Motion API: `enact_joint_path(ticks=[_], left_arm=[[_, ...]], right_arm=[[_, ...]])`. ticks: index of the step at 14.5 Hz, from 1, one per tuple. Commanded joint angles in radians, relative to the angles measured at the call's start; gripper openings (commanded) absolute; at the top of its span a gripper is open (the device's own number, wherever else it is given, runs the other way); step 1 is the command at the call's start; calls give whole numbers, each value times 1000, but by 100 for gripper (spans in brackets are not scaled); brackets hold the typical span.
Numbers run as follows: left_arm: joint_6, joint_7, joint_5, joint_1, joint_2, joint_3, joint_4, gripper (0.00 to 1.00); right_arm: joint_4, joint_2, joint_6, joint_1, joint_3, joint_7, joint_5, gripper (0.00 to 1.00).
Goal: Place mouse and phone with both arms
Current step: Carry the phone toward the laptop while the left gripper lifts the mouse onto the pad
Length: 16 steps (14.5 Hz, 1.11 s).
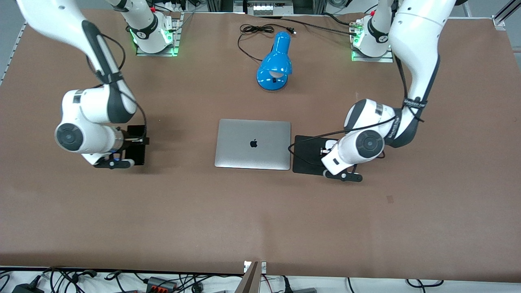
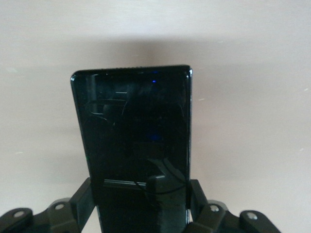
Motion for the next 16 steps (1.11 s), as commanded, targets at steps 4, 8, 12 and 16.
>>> enact_joint_path(ticks=[4, 8, 12, 16], left_arm=[[26, 7, 1, -11, 80, 5, 51, 55], [55, 1, 0, -31, 101, 5, 51, 55], [55, -1, 0, -31, 108, 5, 51, 63], [43, -2, 0, -29, 92, 4, 56, 100]], right_arm=[[5, 47, 75, 158, 3, 229, -1, 28], [5, 92, 180, 252, 3, 393, 61, 28], [5, 121, 212, 286, 3, 406, 155, 28], [0, 168, 249, 290, 3, 426, 158, 28]])
